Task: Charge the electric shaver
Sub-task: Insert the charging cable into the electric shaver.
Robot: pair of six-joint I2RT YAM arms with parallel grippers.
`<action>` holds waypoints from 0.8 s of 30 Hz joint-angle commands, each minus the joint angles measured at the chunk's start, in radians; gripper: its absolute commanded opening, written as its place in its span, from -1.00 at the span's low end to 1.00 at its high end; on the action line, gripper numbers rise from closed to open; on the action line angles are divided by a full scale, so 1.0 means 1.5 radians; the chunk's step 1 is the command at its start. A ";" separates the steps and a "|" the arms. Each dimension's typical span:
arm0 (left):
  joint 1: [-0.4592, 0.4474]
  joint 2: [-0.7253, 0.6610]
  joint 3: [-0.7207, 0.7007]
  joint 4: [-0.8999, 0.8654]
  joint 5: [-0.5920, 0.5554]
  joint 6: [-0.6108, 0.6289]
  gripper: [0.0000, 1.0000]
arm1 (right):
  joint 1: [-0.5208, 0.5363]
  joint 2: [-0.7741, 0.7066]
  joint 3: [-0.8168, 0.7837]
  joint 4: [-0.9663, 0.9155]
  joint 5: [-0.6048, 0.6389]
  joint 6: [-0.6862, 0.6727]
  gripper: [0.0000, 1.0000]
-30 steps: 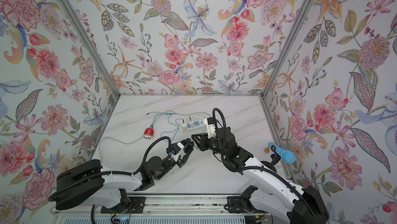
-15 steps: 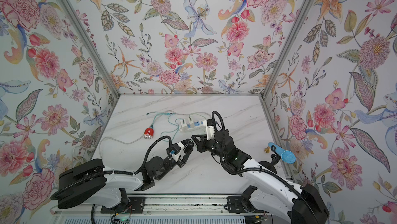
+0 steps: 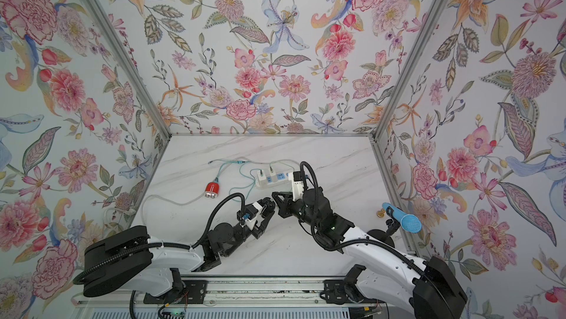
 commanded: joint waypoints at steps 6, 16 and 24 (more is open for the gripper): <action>-0.005 -0.012 0.019 0.120 -0.004 0.010 -1.00 | 0.024 0.033 -0.055 -0.040 -0.022 0.002 -0.93; -0.005 -0.009 0.015 0.149 -0.007 0.011 -1.00 | 0.033 0.050 -0.097 0.008 -0.022 0.022 -0.95; -0.003 -0.011 0.000 0.170 -0.009 0.014 -1.00 | 0.017 0.035 -0.107 0.010 -0.030 0.022 -0.75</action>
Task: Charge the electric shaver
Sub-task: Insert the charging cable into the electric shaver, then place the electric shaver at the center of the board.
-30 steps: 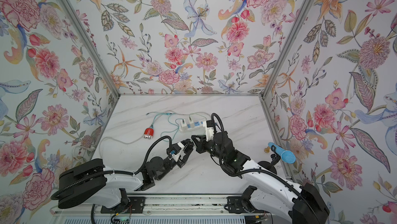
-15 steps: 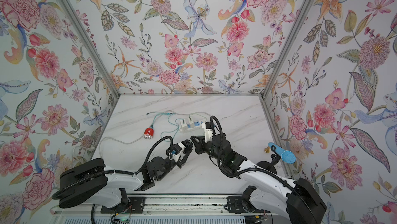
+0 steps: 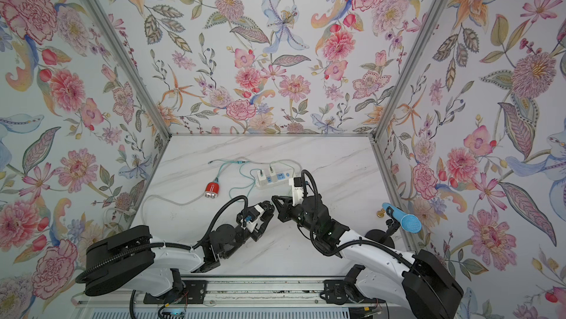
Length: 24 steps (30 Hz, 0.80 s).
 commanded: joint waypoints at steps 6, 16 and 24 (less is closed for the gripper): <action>0.004 0.002 -0.006 0.196 0.001 -0.007 -1.00 | -0.019 -0.050 -0.027 -0.154 -0.045 -0.009 -0.54; 0.019 0.064 -0.018 0.195 -0.013 -0.008 -1.00 | -0.048 -0.123 -0.020 -0.217 -0.102 -0.018 -0.27; 0.064 -0.012 0.050 -0.142 -0.028 0.008 -1.00 | -0.072 -0.187 0.018 -0.371 -0.083 -0.062 -0.25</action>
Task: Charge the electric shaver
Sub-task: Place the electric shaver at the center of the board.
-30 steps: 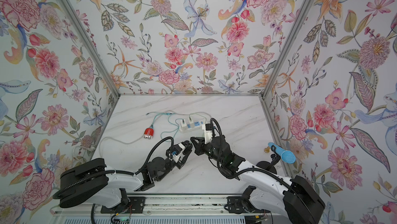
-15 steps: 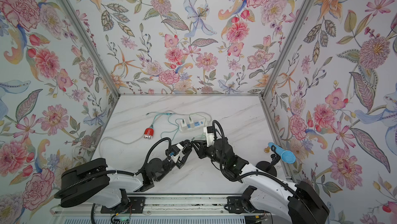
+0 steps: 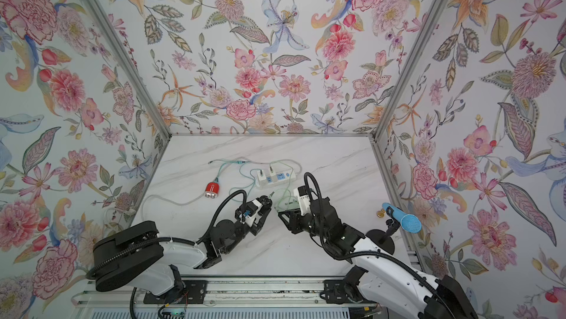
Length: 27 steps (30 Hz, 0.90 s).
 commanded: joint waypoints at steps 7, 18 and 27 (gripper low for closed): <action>0.009 -0.073 0.102 -0.437 -0.090 -0.114 -1.00 | -0.144 -0.068 0.036 -0.112 0.071 -0.032 -0.22; 0.009 0.002 0.135 -0.586 -0.064 -0.222 -1.00 | -0.172 0.024 0.060 -0.110 0.088 -0.066 -0.22; 0.009 0.105 0.192 -0.638 -0.049 -0.222 -0.93 | -0.187 0.032 0.041 -0.102 0.087 -0.069 -0.20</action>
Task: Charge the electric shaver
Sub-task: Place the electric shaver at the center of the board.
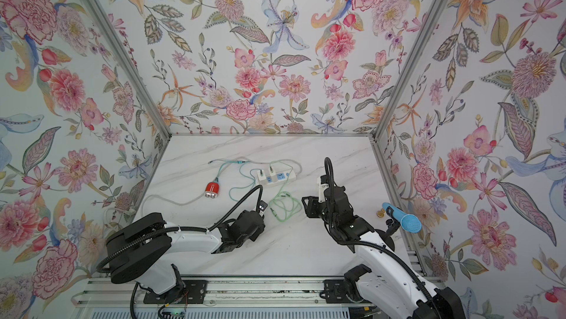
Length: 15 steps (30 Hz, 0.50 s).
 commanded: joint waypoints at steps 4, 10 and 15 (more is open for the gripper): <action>0.007 0.010 -0.007 -0.025 0.001 -0.001 -0.26 | -0.016 -0.004 -0.012 -0.001 0.002 -0.010 -0.16; 0.004 -0.045 -0.039 0.002 -0.012 0.009 0.98 | -0.022 -0.015 -0.008 -0.007 0.007 -0.029 0.07; 0.003 -0.163 -0.063 0.027 -0.079 0.047 0.98 | -0.043 -0.006 0.018 -0.035 0.075 -0.073 0.47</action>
